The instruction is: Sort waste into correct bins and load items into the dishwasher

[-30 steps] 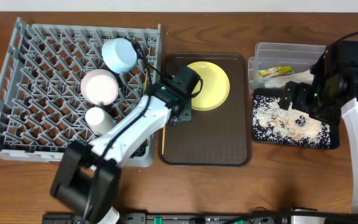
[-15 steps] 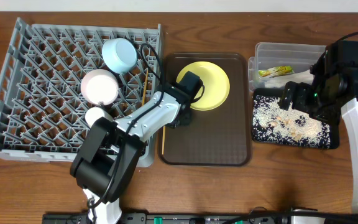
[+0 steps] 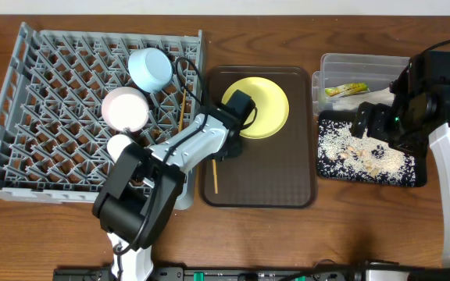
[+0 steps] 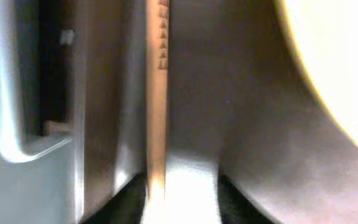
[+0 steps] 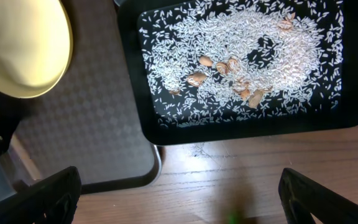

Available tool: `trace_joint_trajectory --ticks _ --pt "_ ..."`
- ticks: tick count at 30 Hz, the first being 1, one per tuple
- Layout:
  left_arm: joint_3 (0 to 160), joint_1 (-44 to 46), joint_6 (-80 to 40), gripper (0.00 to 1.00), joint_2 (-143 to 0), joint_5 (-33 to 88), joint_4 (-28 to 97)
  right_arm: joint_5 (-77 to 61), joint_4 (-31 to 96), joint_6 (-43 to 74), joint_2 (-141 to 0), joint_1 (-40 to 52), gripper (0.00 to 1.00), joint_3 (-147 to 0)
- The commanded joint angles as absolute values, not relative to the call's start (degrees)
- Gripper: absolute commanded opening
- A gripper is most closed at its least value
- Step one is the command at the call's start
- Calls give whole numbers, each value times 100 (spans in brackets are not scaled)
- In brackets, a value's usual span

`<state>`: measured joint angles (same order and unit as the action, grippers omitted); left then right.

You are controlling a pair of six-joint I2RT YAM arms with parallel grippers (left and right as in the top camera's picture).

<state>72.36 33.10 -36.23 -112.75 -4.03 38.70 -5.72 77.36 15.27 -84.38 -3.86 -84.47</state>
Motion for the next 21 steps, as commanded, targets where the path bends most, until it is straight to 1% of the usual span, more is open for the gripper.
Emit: trace_joint_trajectory --ticks 1,3,4,5,6,7,9,15,21 --pt "7146 3326 -3677 24 -11605 -191 3935 -541 7756 1455 -8433 -421 99 -8464" --pt "7146 3326 -3677 22 -11605 -189 3935 -541 7754 1455 -8433 -421 99 -8464" --pt "7146 3326 -3677 19 -11605 -189 3935 -541 7756 1455 -8433 -421 99 -8464" --pt "7146 3326 -3677 19 -11605 -189 3933 -541 7756 1455 -8433 -421 99 -8464" --pt "7146 3326 -3677 13 -11605 -189 3935 -541 7758 1455 -8433 -421 99 -8464" --pt "7146 3326 -3677 11 -11605 -189 3935 -541 7760 1455 -8433 -421 99 -8464" --pt "7148 3323 -3677 9 -11605 -191 3938 -541 7760 1455 -8433 -421 99 -8464" --pt "7194 3306 -3621 8 -11432 -191 4029 -541 7760 1452 -8433 -421 99 -8464" --pt "7214 3308 -3074 8 -10687 -193 4029 -541 7760 1455 -8433 -421 99 -8464"
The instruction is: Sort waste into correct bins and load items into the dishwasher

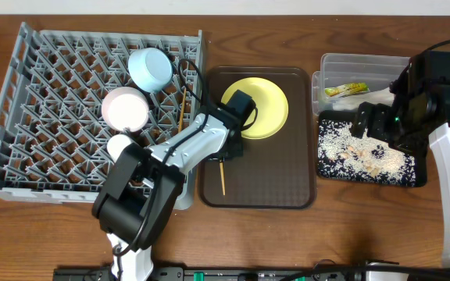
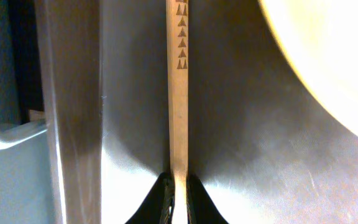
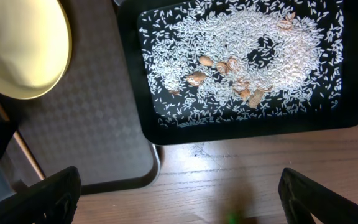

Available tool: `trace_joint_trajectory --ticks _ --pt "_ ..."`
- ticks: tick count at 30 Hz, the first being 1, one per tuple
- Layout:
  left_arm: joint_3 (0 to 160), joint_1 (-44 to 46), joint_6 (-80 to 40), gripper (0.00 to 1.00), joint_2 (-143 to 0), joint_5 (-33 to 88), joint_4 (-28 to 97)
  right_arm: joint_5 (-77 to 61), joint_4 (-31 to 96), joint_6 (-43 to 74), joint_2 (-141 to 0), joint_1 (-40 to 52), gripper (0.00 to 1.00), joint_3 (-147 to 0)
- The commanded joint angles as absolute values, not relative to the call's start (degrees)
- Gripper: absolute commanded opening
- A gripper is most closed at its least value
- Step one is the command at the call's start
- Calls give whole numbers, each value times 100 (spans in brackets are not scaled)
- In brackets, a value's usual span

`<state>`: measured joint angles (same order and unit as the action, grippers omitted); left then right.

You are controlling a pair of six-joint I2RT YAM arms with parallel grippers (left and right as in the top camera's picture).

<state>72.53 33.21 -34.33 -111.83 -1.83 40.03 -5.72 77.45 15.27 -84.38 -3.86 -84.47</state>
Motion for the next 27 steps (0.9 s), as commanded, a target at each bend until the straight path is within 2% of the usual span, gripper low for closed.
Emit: trace_joint_trajectory --ticks 1,7,12,20,26,27 --pt "7214 3306 -2971 8 -10477 -196 4036 -541 7760 1455 -8433 -421 99 -8464" --pt "7212 3251 -2040 8 -9480 -246 4045 -541 7760 1455 -8433 -421 99 -8464" --pt "7212 2906 -1461 8 -8864 -882 4147 -541 7760 1455 -8433 -421 99 -8464" --pt "7212 2029 -1135 8 -8914 -947 4123 -541 7760 1455 -8433 -421 99 -8464" --pt "7212 1865 -1135 8 -9065 -950 4060 -541 7758 1455 -8433 -421 99 -8464" --pt "7212 1865 -1138 15 -9078 -950 4058 -541 7758 1455 -8433 -421 99 -8464"
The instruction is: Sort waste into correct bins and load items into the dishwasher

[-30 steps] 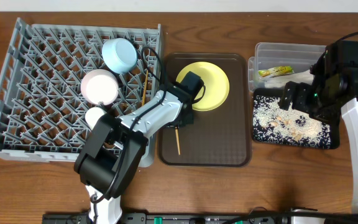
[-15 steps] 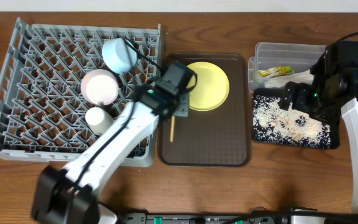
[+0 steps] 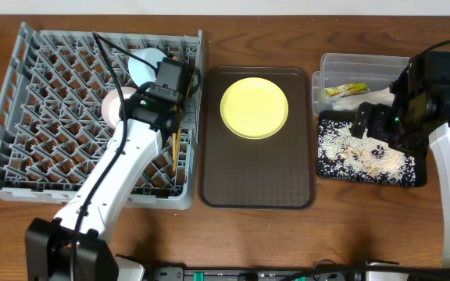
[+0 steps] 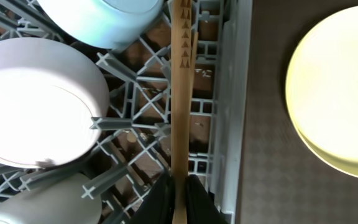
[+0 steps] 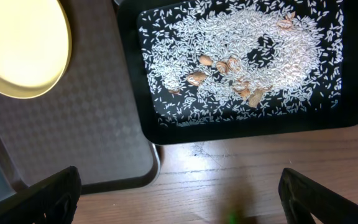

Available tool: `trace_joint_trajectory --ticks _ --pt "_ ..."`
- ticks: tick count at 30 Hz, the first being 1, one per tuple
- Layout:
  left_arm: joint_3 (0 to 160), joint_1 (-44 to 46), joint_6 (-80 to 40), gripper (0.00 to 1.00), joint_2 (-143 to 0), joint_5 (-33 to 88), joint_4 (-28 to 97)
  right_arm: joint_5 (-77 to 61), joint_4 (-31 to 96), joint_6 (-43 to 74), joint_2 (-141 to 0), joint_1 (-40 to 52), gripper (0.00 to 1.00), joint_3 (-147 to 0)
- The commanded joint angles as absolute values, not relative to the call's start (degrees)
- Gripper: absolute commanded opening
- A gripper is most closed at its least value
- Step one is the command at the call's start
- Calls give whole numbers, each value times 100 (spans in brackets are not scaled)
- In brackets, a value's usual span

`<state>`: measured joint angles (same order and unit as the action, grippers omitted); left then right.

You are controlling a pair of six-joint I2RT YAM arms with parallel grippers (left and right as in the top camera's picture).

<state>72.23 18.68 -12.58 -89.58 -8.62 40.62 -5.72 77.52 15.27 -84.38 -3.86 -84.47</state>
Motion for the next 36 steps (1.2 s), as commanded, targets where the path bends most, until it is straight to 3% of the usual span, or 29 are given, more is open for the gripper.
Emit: trace_joint_trajectory --ticks 1,2,4,10,21,24,36 --pt "7212 1865 -1138 26 -9100 -950 4058 -541 7758 1455 -8433 -421 99 -8464" --pt "7212 1865 -1135 41 -9118 -954 4058 -541 7760 1455 -8433 -421 99 -8464" --pt "7212 1865 -1138 45 -9124 -954 4032 -541 7762 1455 -8433 -421 99 -8464" --pt "7212 1874 -1135 47 -9124 -895 3913 -541 7758 1455 -8433 -421 99 -8464" --pt "7212 2084 -707 47 -9124 410 3155 -539 7760 1455 -8433 -421 99 -8464" --pt "7214 2263 -707 51 -9124 410 2985 -539 7760 1455 -8433 -421 99 -8464" --pt "8237 2587 -775 58 -9179 412 3586 -541 7758 1455 -8433 -421 99 -8464"
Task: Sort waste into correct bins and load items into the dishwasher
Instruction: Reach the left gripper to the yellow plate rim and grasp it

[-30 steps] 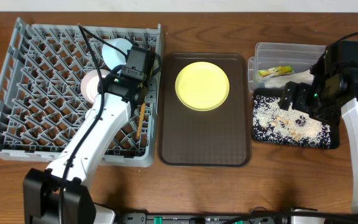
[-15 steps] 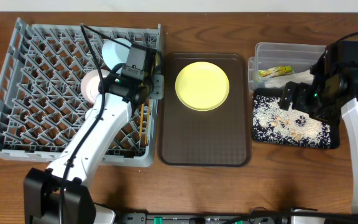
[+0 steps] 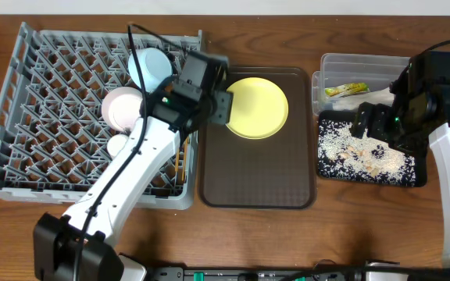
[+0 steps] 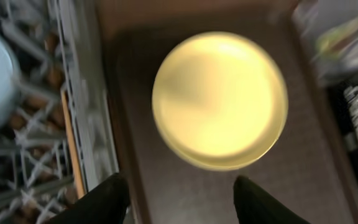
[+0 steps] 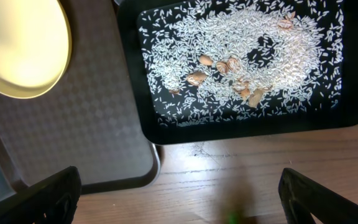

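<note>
The yellow plate lies at the back of the brown tray. My left gripper hangs open and empty over the tray's left edge, just left of the plate. A wooden chopstick lies in the grey dish rack along its right side. The rack also holds a blue cup, a pink bowl and a white cup. My right gripper is open and empty over the black tray's near edge.
A black tray strewn with rice and food scraps sits at the right. Behind it stands a clear bin holding a yellow-green wrapper. The left arm stretches diagonally across the rack's front right corner.
My left gripper held the chopstick over the rack's right side. The chopstick now lies in the rack, and the gripper is open over the tray's left edge by the plate. The right arm is unmoved.
My left gripper was low on the brown tray at the chopstick beside the plate. Then it was shut on the chopstick there. Then it held the chopstick over the rack. Now the chopstick rests in the rack and the gripper is open near the plate.
</note>
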Available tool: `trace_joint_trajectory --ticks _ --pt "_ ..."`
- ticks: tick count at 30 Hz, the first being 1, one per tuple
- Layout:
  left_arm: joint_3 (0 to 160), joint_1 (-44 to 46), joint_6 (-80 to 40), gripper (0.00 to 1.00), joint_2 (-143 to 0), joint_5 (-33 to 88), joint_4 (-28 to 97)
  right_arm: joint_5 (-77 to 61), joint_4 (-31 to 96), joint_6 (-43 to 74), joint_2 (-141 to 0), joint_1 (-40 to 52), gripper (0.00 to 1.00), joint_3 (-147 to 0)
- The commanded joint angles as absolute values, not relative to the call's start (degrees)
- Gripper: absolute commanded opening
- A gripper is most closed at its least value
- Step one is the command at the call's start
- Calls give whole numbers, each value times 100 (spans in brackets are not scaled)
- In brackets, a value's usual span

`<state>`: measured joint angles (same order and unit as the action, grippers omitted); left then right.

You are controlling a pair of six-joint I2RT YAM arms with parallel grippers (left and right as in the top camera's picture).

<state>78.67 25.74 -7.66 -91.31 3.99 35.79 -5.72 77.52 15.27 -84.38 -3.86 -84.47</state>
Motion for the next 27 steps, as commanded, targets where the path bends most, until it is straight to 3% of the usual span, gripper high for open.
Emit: trace_joint_trajectory --ticks 1,18,27 --pt "8267 2587 -775 59 -9212 414 3570 -541 7758 1457 -8433 -421 99 -8464" --pt "8274 3776 602 65 -11019 408 2899 -541 7787 1457 -8433 -421 99 -8464" --pt "8274 4134 600 65 -11778 405 2871 -541 7784 1455 -8433 -421 99 -8464"
